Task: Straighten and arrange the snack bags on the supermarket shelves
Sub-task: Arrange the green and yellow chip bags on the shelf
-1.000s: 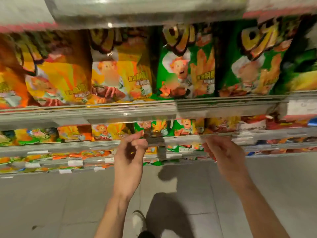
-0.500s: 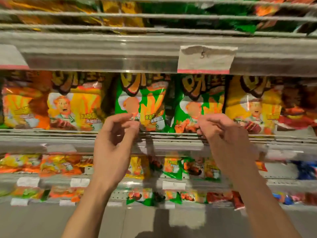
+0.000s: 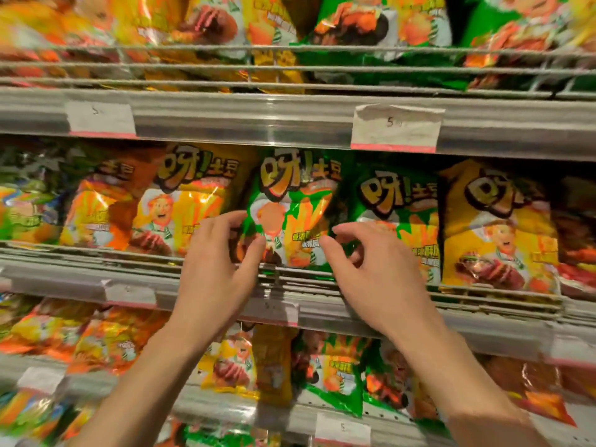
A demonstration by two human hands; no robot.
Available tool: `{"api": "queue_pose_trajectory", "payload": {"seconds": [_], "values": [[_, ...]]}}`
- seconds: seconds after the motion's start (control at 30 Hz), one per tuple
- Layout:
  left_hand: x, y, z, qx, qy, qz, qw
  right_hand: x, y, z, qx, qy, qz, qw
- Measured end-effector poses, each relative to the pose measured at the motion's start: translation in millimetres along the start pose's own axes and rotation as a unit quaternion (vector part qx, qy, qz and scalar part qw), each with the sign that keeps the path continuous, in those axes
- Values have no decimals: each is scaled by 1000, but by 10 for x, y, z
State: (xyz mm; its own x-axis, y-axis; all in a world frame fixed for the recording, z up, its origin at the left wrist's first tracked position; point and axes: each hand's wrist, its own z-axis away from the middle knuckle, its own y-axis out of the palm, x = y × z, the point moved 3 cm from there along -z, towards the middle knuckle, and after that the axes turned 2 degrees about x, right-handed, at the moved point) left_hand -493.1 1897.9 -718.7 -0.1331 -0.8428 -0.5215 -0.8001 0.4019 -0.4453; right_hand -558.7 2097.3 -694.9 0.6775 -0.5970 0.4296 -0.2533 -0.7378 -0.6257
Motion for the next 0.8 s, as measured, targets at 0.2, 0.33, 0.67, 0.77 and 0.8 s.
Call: {"api": "queue_pose_trajectory", "payload": {"seconds": [0.2,0.33,0.67,0.77,0.8], "values": [[-66,38,-132,69,-1,-65,996,69,197,-175,88,66,80,991],[-28,29,-195,87,-47,-19,995,57,207,-209,87,82,64,991],[-114,-121,-323,6,-88,98,991,42,73,-369,50,100,-122,986],[-126,-185,-283,-2,-85,110,990,25,90,-326,53,103,-186,976],[-130,-206,-263,-2,-85,115,990,25,91,-311,52,100,-203,973]]}}
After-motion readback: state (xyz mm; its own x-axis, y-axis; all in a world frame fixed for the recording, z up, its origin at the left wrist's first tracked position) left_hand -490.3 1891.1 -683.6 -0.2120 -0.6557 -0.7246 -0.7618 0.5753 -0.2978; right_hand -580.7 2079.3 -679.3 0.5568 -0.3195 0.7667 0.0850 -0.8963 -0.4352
